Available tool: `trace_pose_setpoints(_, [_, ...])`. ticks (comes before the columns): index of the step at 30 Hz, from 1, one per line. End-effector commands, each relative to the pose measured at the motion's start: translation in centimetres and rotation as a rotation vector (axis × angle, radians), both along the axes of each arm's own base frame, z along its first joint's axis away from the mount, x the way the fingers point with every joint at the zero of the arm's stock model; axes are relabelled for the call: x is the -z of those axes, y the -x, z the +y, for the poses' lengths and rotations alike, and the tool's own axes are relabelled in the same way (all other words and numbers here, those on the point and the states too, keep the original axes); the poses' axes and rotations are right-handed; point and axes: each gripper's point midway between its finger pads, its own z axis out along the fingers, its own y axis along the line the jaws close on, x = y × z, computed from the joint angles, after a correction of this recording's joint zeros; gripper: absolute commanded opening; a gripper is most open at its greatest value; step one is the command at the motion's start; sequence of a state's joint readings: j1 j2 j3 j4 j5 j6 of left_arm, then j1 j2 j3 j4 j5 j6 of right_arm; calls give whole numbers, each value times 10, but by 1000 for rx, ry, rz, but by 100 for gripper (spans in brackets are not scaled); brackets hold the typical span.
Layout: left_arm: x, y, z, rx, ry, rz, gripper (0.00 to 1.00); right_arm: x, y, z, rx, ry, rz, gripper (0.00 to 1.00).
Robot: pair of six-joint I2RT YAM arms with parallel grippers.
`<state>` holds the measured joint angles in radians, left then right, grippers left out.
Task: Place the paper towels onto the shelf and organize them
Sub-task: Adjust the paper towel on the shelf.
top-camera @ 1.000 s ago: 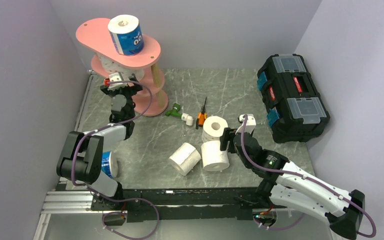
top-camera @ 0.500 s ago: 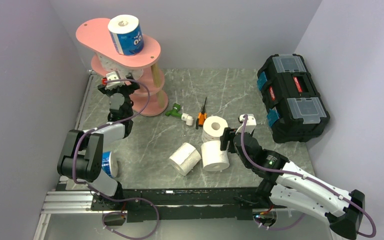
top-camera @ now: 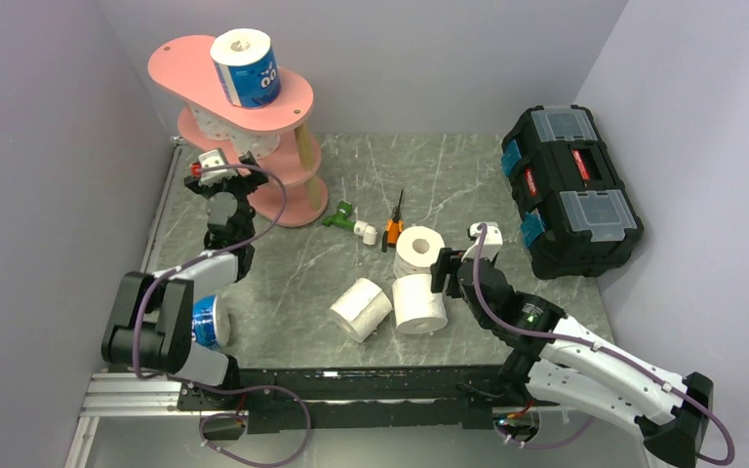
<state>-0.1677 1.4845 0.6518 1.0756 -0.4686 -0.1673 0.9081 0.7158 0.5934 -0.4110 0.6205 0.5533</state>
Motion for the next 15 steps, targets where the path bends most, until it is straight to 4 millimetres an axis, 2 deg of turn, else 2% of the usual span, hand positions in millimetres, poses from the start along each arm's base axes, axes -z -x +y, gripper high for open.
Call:
trace_pose_setpoints(1, [-29,33,8,-20,82,-73,99,-12,-3,1,7,-38,-34,71])
trace_pose_setpoints(4, [-46,61,13,-30,104,-58,99,-15,-3,5,-12,-45,-33,71])
trace_pose_setpoints(5, [-42,69,14,-34,100,0,99,-16,-3,6,-15,-49,-33,71])
trace_pose_setpoints(9, [-50,105,16,-38,126,172,99,-16,-1,9,-30,-65,-34,71])
trace_pose_setpoints(10, [-52,116,21,-61,135,206,99,-16,-1,9,-30,-67,-33,71])
trace_pose_setpoints(14, [-51,177,68,-349,229,324,99,-21,1,7,-26,-83,-40,71])
trace_pose_setpoints(15, [-54,189,72,-378,239,344,99,-21,1,6,-24,-88,-41,71])
